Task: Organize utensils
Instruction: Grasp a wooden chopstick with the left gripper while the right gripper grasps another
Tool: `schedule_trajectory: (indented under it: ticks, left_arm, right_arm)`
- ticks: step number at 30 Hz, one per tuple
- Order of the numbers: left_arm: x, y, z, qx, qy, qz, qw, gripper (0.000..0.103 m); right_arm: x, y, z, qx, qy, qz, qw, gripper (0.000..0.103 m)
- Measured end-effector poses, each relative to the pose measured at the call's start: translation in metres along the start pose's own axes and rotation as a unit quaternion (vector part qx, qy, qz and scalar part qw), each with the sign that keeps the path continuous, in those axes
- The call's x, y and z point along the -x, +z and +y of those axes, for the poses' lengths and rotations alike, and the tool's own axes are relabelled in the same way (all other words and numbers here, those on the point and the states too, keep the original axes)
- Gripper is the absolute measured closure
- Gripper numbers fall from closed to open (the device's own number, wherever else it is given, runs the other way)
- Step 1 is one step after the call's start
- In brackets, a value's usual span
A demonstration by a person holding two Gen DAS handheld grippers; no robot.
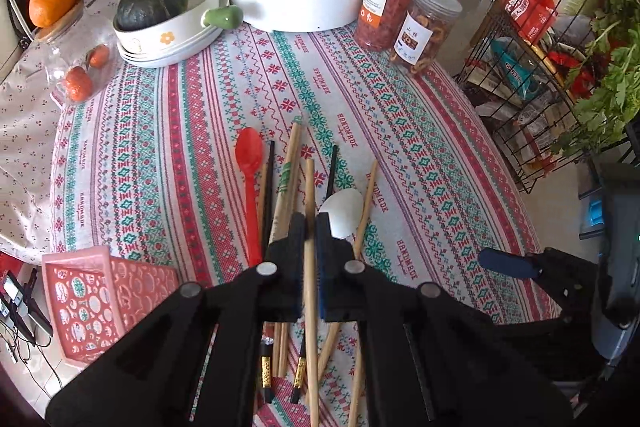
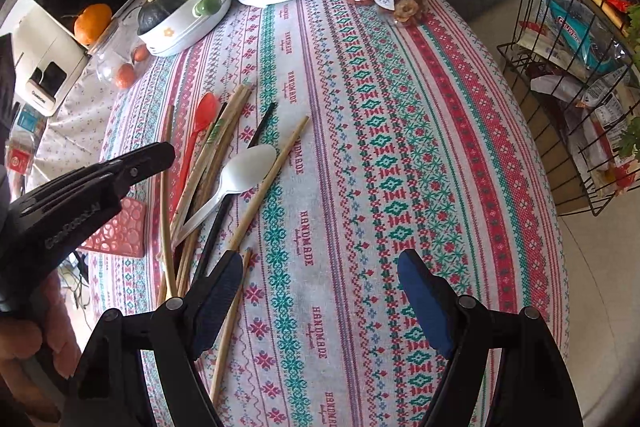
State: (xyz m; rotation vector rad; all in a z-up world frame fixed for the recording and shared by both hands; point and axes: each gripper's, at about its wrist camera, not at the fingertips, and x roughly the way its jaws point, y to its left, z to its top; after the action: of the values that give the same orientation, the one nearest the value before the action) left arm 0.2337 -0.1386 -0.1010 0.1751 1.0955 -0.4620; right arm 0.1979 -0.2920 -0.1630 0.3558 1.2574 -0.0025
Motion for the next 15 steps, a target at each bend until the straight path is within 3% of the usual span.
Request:
schedule_trajectory:
  ticks: [8, 13, 15]
  left_arm:
    - [0.072, -0.053, 0.032, 0.010, -0.005, -0.056, 0.9983, 0.097]
    - [0.105, -0.084, 0.050, 0.031, 0.004, -0.096, 0.9949, 0.097]
    - [0.112, -0.096, 0.060, 0.045, 0.005, -0.115, 0.9924, 0.097]
  right_arm:
    - [-0.036, -0.017, 0.036, 0.038, 0.028, 0.058, 0.997, 0.060]
    - [-0.051, -0.023, 0.054, 0.042, 0.033, 0.076, 0.996, 0.066]
    - [-0.052, -0.027, 0.067, 0.064, 0.003, 0.065, 0.996, 0.067]
